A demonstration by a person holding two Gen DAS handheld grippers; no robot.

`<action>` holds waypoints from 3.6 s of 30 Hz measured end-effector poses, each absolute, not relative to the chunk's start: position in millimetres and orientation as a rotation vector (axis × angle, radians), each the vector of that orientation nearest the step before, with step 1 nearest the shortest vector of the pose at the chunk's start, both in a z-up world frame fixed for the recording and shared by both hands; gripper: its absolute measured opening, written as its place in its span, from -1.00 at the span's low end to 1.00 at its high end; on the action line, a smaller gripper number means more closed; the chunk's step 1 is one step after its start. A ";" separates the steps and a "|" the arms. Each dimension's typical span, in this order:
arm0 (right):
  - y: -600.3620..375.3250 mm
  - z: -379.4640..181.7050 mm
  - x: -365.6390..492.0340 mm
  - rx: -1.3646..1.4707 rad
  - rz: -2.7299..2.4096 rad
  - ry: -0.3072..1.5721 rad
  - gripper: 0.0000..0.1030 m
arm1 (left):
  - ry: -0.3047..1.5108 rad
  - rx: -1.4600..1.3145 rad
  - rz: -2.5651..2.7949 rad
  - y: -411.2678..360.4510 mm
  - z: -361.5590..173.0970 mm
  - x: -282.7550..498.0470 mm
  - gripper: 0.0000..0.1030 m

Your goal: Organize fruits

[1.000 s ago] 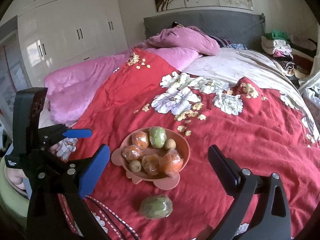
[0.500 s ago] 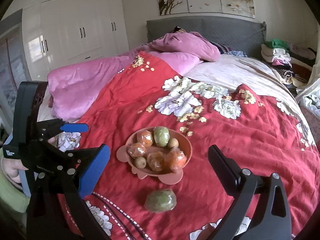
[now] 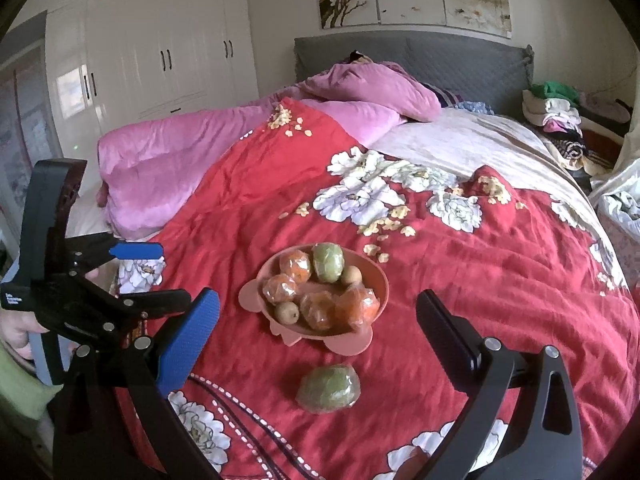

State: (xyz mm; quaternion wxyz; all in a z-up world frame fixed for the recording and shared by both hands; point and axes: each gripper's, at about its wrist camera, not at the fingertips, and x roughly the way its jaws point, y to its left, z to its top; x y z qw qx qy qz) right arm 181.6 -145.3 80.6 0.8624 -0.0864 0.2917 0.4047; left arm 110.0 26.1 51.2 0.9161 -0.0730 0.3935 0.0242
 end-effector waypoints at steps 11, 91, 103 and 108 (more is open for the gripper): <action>-144.2 62.4 177.1 -0.207 0.813 0.648 0.91 | 0.824 -0.164 0.069 32.9 44.8 97.4 0.81; -117.3 53.4 228.0 -0.166 0.854 0.718 0.02 | 0.883 -0.139 -0.123 24.0 9.4 161.1 -0.70; -91.9 52.8 265.8 -0.189 0.888 0.752 0.02 | 0.894 -0.135 -0.108 25.6 4.5 195.2 -0.70; -86.4 45.9 275.1 -0.196 0.884 0.770 0.03 | 0.888 -0.151 -0.096 33.8 5.1 204.9 -0.70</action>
